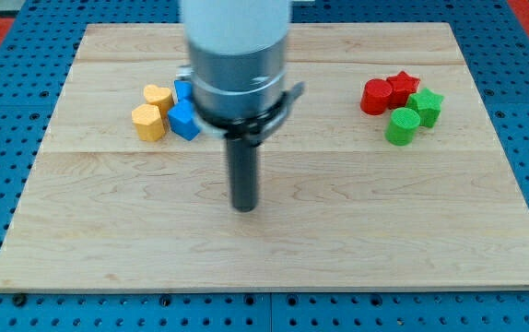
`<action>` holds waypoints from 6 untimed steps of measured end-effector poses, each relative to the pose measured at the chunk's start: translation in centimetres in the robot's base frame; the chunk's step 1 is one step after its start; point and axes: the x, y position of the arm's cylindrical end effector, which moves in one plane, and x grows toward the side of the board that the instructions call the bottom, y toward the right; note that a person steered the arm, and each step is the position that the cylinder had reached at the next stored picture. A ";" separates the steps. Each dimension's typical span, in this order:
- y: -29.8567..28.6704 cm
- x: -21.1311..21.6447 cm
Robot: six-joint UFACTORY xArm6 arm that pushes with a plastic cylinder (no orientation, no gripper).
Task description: Move the yellow hexagon and blue cube to the center
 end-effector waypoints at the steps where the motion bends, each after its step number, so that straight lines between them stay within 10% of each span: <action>1: -10.6 -0.8; 3: -16.0 -12.0; 6: 1.9 -13.0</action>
